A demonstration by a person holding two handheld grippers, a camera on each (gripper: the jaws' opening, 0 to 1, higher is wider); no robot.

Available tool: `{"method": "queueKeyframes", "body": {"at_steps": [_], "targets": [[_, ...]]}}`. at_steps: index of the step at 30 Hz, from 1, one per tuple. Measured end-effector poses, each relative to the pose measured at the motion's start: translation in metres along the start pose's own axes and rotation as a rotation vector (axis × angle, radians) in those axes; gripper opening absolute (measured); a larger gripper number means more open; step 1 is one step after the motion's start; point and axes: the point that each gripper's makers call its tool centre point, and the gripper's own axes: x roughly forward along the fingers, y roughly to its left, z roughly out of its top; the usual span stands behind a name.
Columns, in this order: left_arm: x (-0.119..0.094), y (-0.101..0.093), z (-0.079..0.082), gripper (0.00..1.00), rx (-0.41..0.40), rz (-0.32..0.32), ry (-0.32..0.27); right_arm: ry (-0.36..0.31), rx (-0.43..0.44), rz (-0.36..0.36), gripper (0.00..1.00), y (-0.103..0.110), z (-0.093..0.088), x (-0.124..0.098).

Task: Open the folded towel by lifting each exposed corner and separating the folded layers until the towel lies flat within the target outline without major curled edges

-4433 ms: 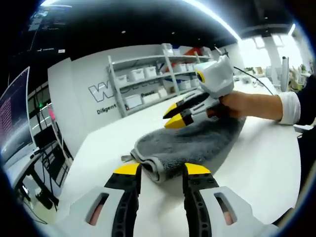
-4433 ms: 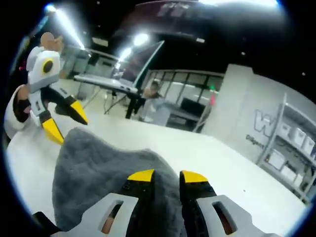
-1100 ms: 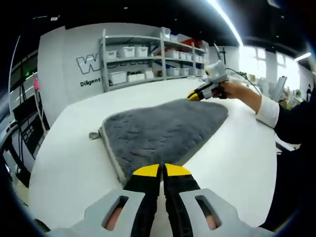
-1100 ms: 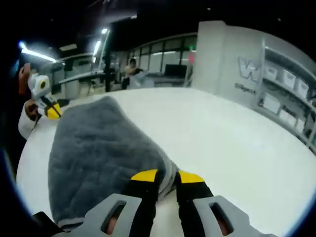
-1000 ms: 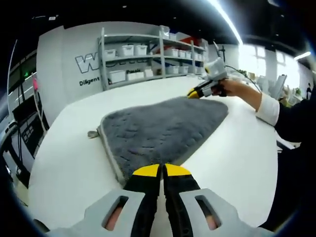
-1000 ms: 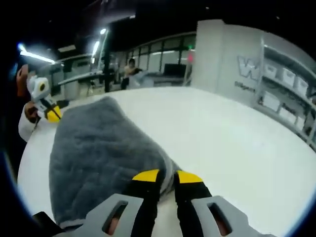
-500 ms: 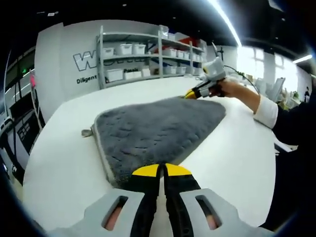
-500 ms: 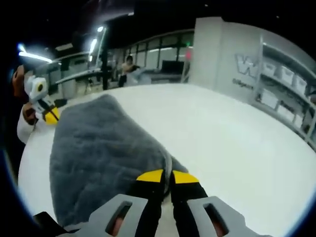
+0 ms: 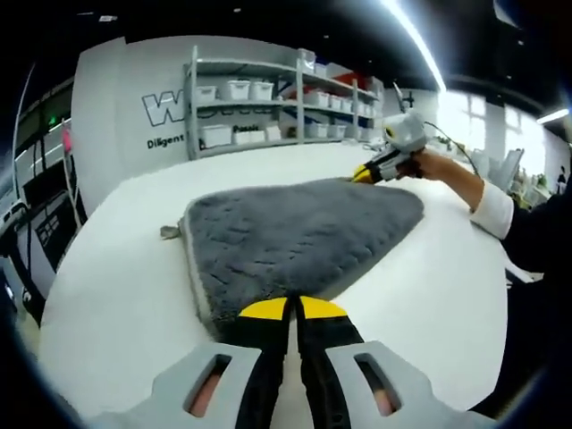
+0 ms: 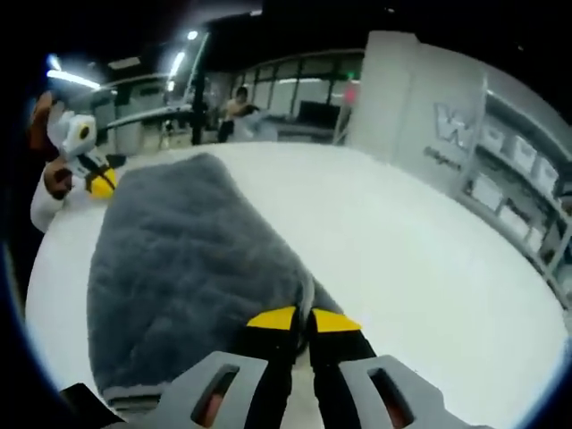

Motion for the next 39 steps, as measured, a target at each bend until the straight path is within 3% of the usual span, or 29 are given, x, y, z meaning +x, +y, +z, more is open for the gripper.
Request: {"method": "queueKeyframes", "body": {"at_steps": [5,10,17,30,32,35,39], "targets": [[-0.001,0.003,0.009,0.03,0.038,0.031,-0.037,-0.015,0.028,0.044,0.02,0.001,-0.003,-0.005],[0.002,0.009,0.009,0.03,0.061,0.042,-0.021,-0.01,-0.075,0.077,0.02,0.01,-0.003,-0.01],[0.008,0.022,0.015,0.03,0.06,0.059,-0.017,-0.029,-0.07,0.126,0.02,0.013,-0.007,-0.019],[0.021,0.033,0.02,0.03,0.083,0.08,-0.018,-0.058,-0.09,0.134,0.02,0.016,-0.008,-0.025],[0.022,0.039,0.021,0.03,0.073,0.083,-0.026,-0.096,-0.085,0.143,0.01,0.022,-0.007,-0.029],[0.025,0.04,0.021,0.03,0.071,0.092,-0.032,-0.119,-0.143,0.127,0.01,0.026,-0.009,-0.039],[0.028,0.043,0.022,0.03,0.07,0.105,-0.032,-0.149,-0.118,0.112,0.01,0.033,-0.01,-0.045]]}}
